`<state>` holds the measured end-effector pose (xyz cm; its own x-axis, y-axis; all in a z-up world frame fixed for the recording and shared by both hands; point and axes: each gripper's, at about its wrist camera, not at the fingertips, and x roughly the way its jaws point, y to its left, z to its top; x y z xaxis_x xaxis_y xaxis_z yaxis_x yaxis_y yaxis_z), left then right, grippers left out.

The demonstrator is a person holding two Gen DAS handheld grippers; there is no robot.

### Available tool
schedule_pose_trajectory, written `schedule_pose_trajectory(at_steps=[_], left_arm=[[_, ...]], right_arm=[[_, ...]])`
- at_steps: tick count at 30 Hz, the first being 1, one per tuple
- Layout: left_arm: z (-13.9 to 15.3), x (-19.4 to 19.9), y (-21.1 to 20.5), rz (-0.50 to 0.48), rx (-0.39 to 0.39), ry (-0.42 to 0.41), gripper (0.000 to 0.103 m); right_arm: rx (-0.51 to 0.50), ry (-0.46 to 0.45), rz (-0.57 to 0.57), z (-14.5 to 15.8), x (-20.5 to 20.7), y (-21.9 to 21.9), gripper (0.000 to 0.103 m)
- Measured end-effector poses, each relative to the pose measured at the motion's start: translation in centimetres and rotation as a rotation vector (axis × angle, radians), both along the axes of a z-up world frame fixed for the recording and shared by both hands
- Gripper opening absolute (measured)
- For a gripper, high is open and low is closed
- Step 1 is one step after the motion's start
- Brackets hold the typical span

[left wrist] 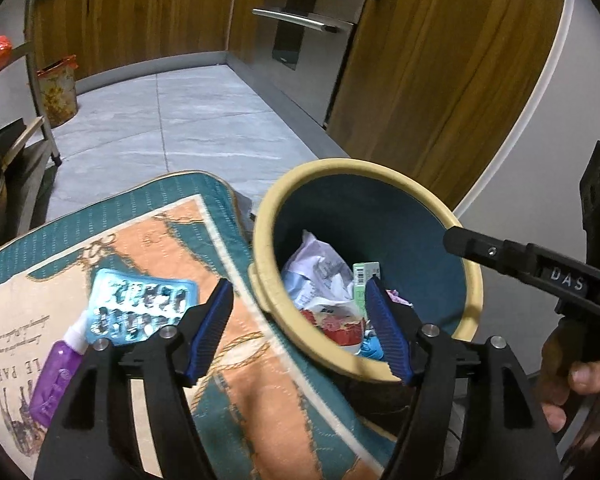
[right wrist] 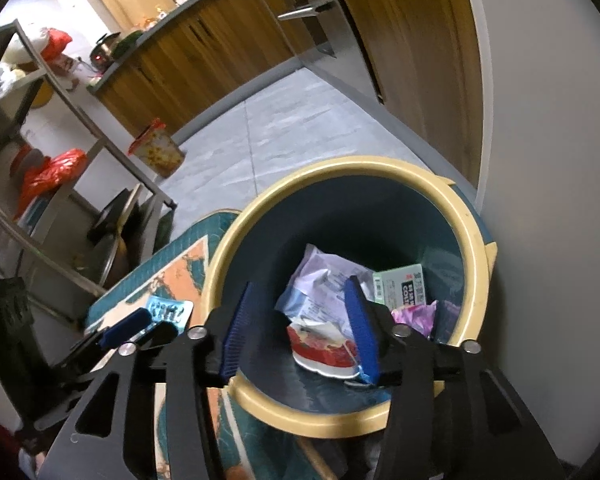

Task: Collect trash
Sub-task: 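Move both open tools back over the cushion, then grasp the purple spray bottle with the left tool while the right tool grasps the blue blister pack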

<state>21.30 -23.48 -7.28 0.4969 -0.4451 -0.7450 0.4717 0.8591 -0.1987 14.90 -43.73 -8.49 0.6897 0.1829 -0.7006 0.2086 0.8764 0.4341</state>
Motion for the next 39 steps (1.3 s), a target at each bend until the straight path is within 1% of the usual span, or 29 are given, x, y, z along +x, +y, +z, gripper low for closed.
schedule_pose_trajectory(at_steps=[1, 4, 8, 14, 18, 23, 26, 30, 33, 39], left_arm=[[0.1, -0.1, 0.3, 0.004, 0.000, -0.004, 0.074], [0.7, -0.3, 1.3, 0.019, 0.003, -0.024, 0.079], [1.3, -0.6, 3.1, 0.036, 0.010, -0.045, 0.083], [1.4, -0.5, 6.2, 0.081, 0.022, -0.047, 0.084], [1.5, -0.3, 8.5, 0.122, 0.025, -0.046, 0.084], [1.6, -0.3, 11.0, 0.143, 0.035, -0.048, 0.084], [1.0, -0.2, 12.9, 0.165, 0.049, -0.033, 0.084], [-0.2, 0.0, 15.7, 0.199, 0.081, -0.009, 0.084], [-1.0, -0.1, 17.0, 0.207, 0.096, 0.007, 0.084], [-3.1, 0.2, 18.2, 0.188, 0.200, 0.028, 0.084]], right_arm=[[-0.001, -0.003, 0.003, 0.1, 0.0, 0.2, 0.054], [0.001, -0.012, 0.011, 0.3, 0.1, 0.7, 0.060], [0.001, -0.022, 0.023, 0.5, 0.3, 1.5, 0.067], [-0.003, -0.029, 0.054, 0.8, 0.8, 3.1, 0.072], [0.005, -0.031, 0.081, 0.9, 1.1, 3.9, 0.073], [0.005, -0.036, 0.136, 1.3, 1.6, 5.7, 0.074], [-0.009, -0.038, 0.172, 1.4, 1.9, 6.9, 0.079], [-0.032, -0.027, 0.229, 1.4, 2.5, 8.9, 0.081], [-0.055, -0.018, 0.277, 1.4, 3.0, 10.8, 0.082], [-0.117, 0.000, 0.382, 1.3, 3.5, 14.0, 0.084]])
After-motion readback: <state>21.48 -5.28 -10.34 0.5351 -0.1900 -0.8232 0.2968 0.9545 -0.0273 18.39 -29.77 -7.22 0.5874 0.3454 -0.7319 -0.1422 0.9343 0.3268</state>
